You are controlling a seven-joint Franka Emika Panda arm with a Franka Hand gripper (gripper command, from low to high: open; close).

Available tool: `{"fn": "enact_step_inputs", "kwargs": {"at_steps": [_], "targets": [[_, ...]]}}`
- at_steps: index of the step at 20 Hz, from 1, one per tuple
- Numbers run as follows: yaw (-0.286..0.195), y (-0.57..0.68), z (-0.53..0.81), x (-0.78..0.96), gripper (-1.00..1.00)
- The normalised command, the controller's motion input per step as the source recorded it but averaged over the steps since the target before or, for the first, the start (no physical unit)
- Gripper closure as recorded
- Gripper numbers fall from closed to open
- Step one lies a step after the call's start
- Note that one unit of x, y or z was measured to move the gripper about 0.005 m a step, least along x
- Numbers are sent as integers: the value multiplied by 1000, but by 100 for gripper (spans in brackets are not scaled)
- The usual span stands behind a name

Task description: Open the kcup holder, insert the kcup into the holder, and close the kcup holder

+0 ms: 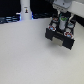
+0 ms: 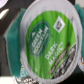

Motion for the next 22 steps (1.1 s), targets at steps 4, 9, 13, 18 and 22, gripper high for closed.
{"fn": "enact_step_inputs", "kwargs": {"at_steps": [4,9,13,18,22], "targets": [[-1,-52,75,-48,100],[10,-76,-94,-137,100],[8,-56,-159,-117,100],[-8,-101,-61,7,100],[8,21,-247,24,100]]}}
